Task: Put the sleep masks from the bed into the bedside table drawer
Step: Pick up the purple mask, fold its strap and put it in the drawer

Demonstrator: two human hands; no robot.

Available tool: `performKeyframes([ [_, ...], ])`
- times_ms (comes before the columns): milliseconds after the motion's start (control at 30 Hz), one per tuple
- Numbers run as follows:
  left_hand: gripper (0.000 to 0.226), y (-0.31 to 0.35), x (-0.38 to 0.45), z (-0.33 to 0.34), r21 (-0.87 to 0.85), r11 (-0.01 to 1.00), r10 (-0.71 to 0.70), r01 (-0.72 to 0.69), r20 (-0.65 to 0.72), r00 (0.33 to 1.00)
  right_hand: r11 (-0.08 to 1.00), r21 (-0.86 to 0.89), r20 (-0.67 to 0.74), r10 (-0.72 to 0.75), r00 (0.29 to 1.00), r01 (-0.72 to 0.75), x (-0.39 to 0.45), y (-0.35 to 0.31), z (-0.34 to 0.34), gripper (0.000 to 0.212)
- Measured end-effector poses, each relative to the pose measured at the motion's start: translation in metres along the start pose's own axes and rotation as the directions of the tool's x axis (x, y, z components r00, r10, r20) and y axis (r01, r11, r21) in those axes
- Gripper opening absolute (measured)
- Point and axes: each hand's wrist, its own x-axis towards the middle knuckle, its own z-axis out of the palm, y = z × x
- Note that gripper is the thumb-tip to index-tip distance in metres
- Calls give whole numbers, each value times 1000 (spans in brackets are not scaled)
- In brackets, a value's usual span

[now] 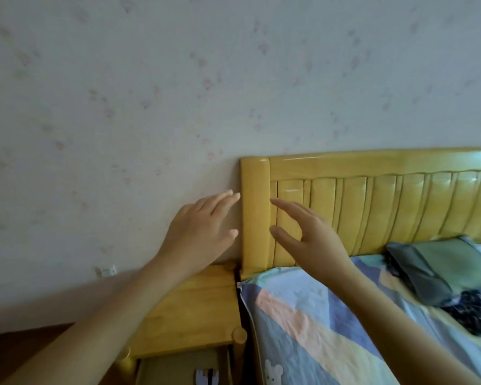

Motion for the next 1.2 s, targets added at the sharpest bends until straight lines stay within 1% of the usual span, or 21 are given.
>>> performKeyframes([
  [133,68,17,10,-23,-40,993,111,-111,-6,994,999,-17,-87,46,995,-47,-24,-16,-36,52],
  [333,68,32,21,-50,-75,957,281,-281,-13,960,978,-123,-182,144,973,-168,-66,-49,-64,60],
  [467,67,40,14,-59,-150,906,398,-397,-25,917,943,-159,-268,243,932,-291,-101,-73,-67,62],
  [600,70,54,-1,-50,-199,832,531,-517,19,847,891,-180,-352,337,873,-417,-147,-91,-61,61],
  [733,70,85,-21,-40,-258,735,658,-627,53,751,804,-196,-400,457,795,-561,-206,-104,-59,62],
  [833,68,119,-41,-38,-319,642,743,-697,33,669,721,-208,-454,528,718,-661,-258,-117,-65,63],
  [1000,67,191,-85,-49,-420,444,861,-791,-44,507,571,-161,-562,618,551,-805,-350,-149,-79,63],
  [1200,67,286,-160,-68,-494,247,931,-833,-116,345,420,-70,-669,653,355,-905,-461,-194,-95,61],
])
